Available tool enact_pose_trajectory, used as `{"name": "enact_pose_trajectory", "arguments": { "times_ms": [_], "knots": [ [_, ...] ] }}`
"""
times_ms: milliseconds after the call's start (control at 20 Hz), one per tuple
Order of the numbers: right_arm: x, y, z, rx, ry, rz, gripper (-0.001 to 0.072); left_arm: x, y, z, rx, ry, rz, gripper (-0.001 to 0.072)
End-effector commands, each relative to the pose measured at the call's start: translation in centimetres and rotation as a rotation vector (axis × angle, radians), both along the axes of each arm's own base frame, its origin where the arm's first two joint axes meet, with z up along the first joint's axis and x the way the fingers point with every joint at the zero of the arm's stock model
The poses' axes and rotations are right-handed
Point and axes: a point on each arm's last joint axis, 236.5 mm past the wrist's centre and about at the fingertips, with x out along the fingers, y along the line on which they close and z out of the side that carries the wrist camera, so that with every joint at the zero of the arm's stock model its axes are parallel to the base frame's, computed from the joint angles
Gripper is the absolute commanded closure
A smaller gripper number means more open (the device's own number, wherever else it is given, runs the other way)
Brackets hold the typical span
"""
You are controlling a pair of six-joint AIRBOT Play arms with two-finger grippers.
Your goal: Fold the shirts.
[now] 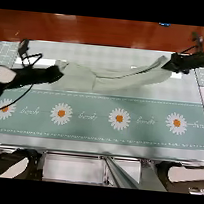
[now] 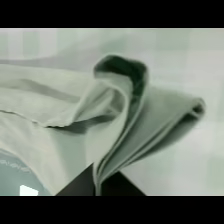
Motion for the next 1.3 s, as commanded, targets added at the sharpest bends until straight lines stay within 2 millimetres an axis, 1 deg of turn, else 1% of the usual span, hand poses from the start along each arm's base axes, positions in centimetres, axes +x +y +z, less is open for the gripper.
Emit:
{"name": "enact_pose_trajectory", "arguments": {
  "times_ms": [0,100,200,300,400,500,550,600,700,750,800,850,900,950,1000,1100,1150,1200,1250],
  "knots": [
    [-4.0,-0.4,5.2,-0.103,-0.1,0.006,0.069,2.2,-7.8,1.1,-0.03,-0.031,-0.128,0.0686],
    [-6.6,0.3,7.3,-0.113,-0.146,0.007,0.069,2.7,-13.3,0.6,-0.038,0.002,-0.24,0.0686],
    [-9.3,1.2,9.2,-0.113,-0.192,0.005,0.069,2.3,-18.9,-0.7,-0.039,0.057,-0.368,0.0686],
    [-11.7,1.8,10.6,-0.116,-0.23,-0.001,0.069,0.8,-24.0,-2.6,-0.043,0.143,-0.48,0.0686],
    [-13.8,2.6,12.2,-0.105,-0.273,-0.007,0.069,-1.3,-28.2,-5.0,-0.042,0.239,-0.565,0.0686],
    [-15.3,3.2,13.2,-0.101,-0.302,-0.01,0.069,-3.5,-31.6,-7.4,-0.036,0.317,-0.624,0.0686],
    [-15.8,3.3,13.5,-0.1,-0.311,-0.012,0.069,-4.8,-33.0,-8.5,-0.03,0.351,-0.65,0.0686],
    [-16.1,3.5,13.7,-0.096,-0.312,-0.013,0.069,-6.4,-34.3,-9.7,-0.024,0.387,-0.685,0.0686],
    [-16.5,4.1,13.9,-0.072,-0.307,-0.002,0.069,-9.8,-36.8,-10.6,-0.053,0.443,-0.753,0.0686],
    [-16.4,4.3,14.0,-0.058,-0.311,0.0,0.069,-11.0,-37.6,-10.6,-0.064,0.444,-0.786,0.0685],
    [-16.5,4.4,14.1,-0.053,-0.312,0.001,0.069,-11.4,-37.9,-10.6,-0.062,0.437,-0.805,0.0685],
    [-16.4,4.4,14.1,-0.054,-0.311,-0.001,0.069,-11.3,-37.6,-10.2,-0.061,0.432,-0.812,0.0685],
    [-16.3,4.4,14.1,-0.054,-0.312,-0.003,0.069,-10.6,-36.9,-9.7,-0.063,0.431,-0.807,0.0686],
    [-16.1,4.4,14.0,-0.048,-0.31,-0.006,0.069,-9.3,-35.6,-8.9,-0.057,0.425,-0.797,0.0686],
    [-15.9,4.5,13.8,-0.033,-0.302,-0.007,0.069,-7.9,-33.9,-8.1,-0.035,0.406,-0.789,0.0685],
    [-15.0,5.6,13.3,-0.008,-0.29,0.004,0.069,-4.6,-29.1,-5.9,0.055,0.348,-0.751,0.0685],
    [-14.3,6.7,13.1,0.006,-0.289,0.013,0.069,-3.2,-26.4,-4.2,0.097,0.312,-0.721,0.0685],
    [-13.2,8.3,13.0,0.029,-0.303,0.028,0.069,-2.1,-23.8,-2.4,0.135,0.264,-0.688,0.0685],
    [-12.1,10.0,12.9,0.047,-0.321,0.039,0.069,-1.0,-20.7,-0.3,0.175,0.212,-0.639,0.0685]
  ]
}}
